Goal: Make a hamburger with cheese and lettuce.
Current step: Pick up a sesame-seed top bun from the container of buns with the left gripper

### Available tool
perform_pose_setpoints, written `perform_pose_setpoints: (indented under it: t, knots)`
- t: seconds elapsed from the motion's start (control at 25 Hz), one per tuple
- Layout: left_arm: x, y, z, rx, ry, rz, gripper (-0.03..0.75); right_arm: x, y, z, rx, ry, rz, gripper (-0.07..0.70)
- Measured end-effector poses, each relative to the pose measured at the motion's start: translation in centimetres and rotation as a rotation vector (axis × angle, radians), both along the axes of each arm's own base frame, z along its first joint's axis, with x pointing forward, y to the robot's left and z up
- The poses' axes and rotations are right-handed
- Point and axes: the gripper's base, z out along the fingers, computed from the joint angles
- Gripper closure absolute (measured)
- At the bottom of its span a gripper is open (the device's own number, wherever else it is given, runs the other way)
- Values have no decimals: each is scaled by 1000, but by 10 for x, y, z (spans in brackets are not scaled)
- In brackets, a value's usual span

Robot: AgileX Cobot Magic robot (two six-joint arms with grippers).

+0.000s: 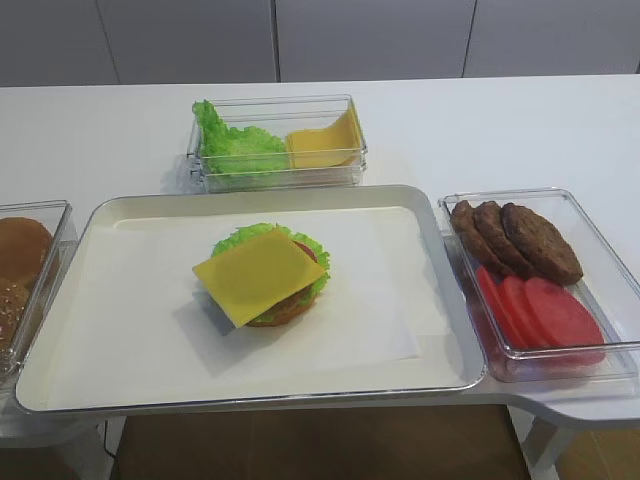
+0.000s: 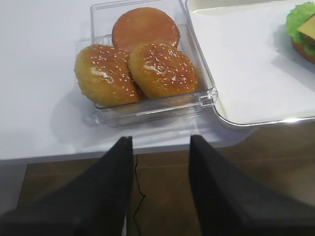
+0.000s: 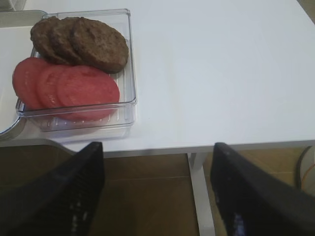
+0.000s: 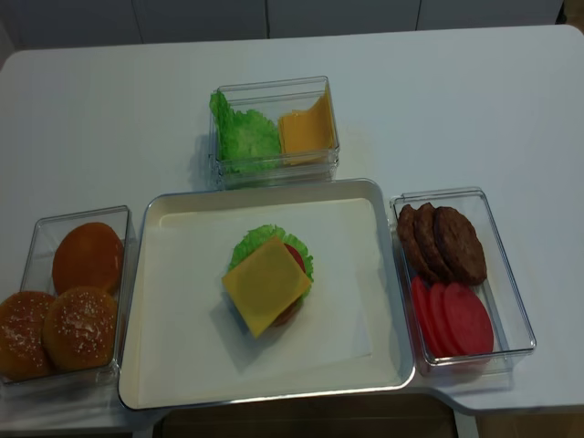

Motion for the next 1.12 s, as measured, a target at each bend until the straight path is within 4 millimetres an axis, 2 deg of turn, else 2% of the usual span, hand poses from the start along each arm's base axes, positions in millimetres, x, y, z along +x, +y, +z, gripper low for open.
perform_pose_setpoints:
  t: [0.56, 0.76, 0.96, 1.12]
  knots:
    - [-1, 2, 1, -24, -6, 38, 426, 0, 0, 0, 0, 0, 0, 120]
    - [-5, 8, 28, -48, -66, 135, 424, 0, 0, 0, 0, 0, 0, 120]
    - [18, 17, 62, -47, -7, 262, 423, 0, 0, 0, 0, 0, 0, 120]
    - [52, 24, 82, -3, 81, 341, 374, 0, 0, 0, 0, 0, 0, 120]
